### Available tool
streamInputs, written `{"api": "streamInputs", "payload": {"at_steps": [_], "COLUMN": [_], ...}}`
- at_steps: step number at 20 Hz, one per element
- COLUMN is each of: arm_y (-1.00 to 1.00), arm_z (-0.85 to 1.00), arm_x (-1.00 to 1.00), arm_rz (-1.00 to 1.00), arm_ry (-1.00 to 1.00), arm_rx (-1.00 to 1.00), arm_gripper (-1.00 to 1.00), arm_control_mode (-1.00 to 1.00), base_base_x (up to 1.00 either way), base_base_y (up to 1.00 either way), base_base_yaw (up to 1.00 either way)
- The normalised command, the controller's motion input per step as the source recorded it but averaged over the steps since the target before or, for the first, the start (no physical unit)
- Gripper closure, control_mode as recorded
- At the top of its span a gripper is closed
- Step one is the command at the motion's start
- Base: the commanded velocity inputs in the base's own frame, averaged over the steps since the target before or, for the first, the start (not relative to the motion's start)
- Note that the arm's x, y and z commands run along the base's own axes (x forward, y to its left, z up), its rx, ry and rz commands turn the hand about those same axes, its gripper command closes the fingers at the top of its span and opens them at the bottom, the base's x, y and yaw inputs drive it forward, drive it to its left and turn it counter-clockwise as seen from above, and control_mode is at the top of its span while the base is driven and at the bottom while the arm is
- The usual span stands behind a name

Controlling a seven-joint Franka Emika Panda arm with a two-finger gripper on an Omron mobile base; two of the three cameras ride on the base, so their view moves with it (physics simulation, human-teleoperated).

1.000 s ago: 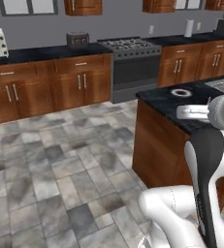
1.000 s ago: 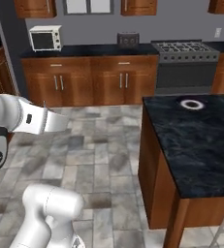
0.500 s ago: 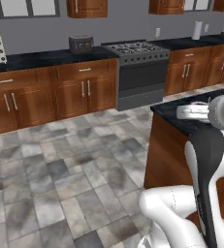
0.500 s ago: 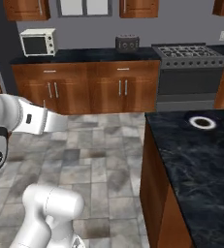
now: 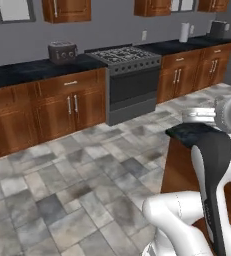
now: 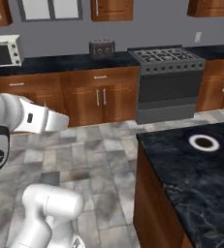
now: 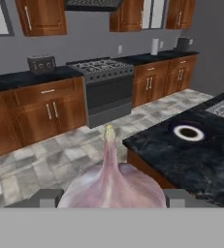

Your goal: Pick garlic from the fridge and place it on the plate on the counter.

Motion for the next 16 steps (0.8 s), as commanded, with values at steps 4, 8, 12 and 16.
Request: {"api": "streamInputs", "payload": {"at_steps": [4, 8, 12, 16], "arm_y": [0.0, 0.0, 0.0, 0.0], "arm_z": [0.0, 0.0, 0.0, 0.0], "arm_x": [0.0, 0.0, 0.0, 0.0], "arm_rz": [0.0, 0.0, 0.0, 0.0], "arm_ry": [0.0, 0.0, 0.0, 0.0], "arm_rx": [0.0, 0.0, 0.0, 0.0], "arm_gripper": [1.0, 1.0, 1.0, 1.0], "arm_control_mode": [1.0, 1.0, 1.0, 1.0], "base_base_x": [0.92, 0.55, 0.29, 0.0], "base_base_y": [0.33, 0.65, 0.68, 0.61], "base_base_yaw": [-0.49, -0.61, -0.7, -0.71]}}
